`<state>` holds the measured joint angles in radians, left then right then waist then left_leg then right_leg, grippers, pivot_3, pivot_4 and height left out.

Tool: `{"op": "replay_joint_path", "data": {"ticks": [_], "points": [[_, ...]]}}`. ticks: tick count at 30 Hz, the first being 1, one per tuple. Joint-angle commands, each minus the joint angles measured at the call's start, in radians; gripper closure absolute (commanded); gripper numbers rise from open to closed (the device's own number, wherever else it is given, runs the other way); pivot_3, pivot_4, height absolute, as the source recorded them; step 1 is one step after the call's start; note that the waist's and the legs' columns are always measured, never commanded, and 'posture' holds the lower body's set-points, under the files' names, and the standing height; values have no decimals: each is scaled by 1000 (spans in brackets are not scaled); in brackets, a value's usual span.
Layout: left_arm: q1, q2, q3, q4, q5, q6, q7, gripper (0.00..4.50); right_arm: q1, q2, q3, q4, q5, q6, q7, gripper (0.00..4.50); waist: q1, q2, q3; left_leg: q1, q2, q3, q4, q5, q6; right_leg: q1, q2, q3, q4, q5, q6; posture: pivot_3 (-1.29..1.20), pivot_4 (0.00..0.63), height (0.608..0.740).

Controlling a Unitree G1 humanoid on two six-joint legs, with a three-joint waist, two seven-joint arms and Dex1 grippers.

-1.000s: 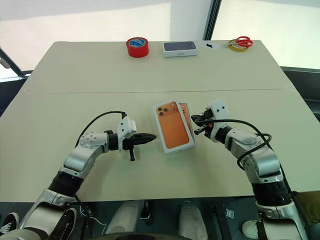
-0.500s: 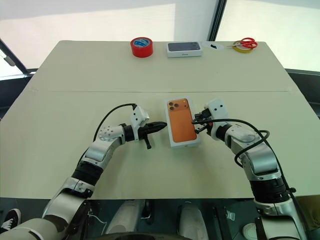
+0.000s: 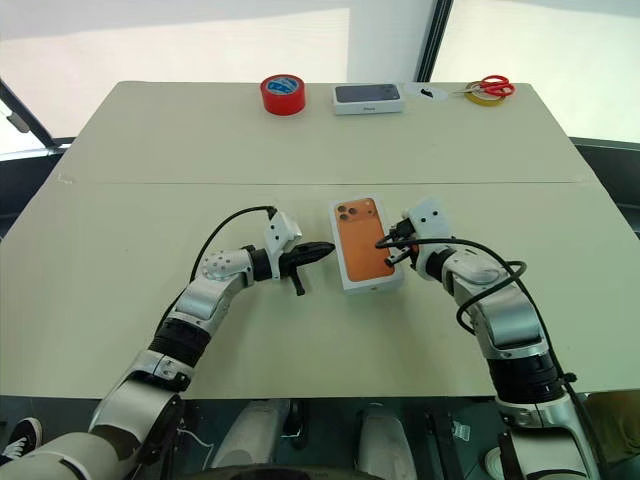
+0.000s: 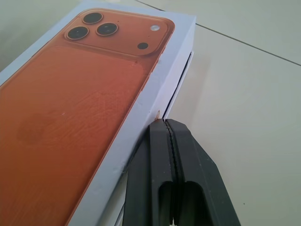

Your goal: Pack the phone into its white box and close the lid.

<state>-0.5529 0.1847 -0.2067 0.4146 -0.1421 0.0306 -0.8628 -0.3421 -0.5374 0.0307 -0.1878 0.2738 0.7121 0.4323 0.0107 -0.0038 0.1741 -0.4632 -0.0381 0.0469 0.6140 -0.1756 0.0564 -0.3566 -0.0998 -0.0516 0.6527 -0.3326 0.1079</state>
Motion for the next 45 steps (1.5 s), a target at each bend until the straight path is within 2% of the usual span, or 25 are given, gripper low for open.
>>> {"op": "replay_joint_path", "data": {"ticks": [1,7,14,17,22,26,32,36,45], "points": [[-9,-7,30,-74,-25,-27,11,4500,-3,-16,11,-5,-21,-11,30,4481,0,0,0,0,0,0,0,0,0,0,0,0,0,0,0,0,150,735],[-50,-37,72,-103,-53,-22,56,4500,-94,-31,-100,83,-20,-54,21,4481,2,0,0,0,0,0,1,0,0,0,0,0,0,0,0,0,150,735],[-56,-34,41,-82,-29,-31,39,4500,-137,-38,-105,57,-15,-108,76,4481,0,0,0,0,0,0,0,3,-4,4,2,0,1,0,0,0,150,735],[-35,-18,40,-109,-39,-17,24,4500,-112,-27,-95,-8,23,-97,118,4481,0,0,0,0,0,0,1,3,-4,4,1,0,2,0,0,0,150,735],[22,68,35,-155,-25,-6,-19,4500,-80,-7,-102,-69,75,-69,145,4481,-1,0,0,0,0,0,1,2,-3,3,1,0,2,0,0,0,150,735],[27,82,5,-138,3,-17,-20,4500,-62,-26,-72,-85,84,-67,186,4481,4,0,0,1,0,0,1,1,-1,0,1,0,2,0,0,0,150,735],[6,29,-57,-31,68,-81,-12,4500,-65,-26,-51,-62,61,-78,189,4481,2,0,0,1,-1,0,1,0,-1,0,0,0,1,0,0,0,150,735],[-34,-21,-45,29,62,-93,7,4500,-67,-28,-51,-65,59,-75,187,4481,3,0,0,1,-1,0,1,0,-1,0,0,0,2,0,0,0,150,735],[-55,-45,-16,22,39,-109,19,4500,-35,-53,-24,-40,2,-95,180,4481,1,0,0,0,-1,0,1,1,-1,1,0,0,2,0,0,0,150,735]]}}
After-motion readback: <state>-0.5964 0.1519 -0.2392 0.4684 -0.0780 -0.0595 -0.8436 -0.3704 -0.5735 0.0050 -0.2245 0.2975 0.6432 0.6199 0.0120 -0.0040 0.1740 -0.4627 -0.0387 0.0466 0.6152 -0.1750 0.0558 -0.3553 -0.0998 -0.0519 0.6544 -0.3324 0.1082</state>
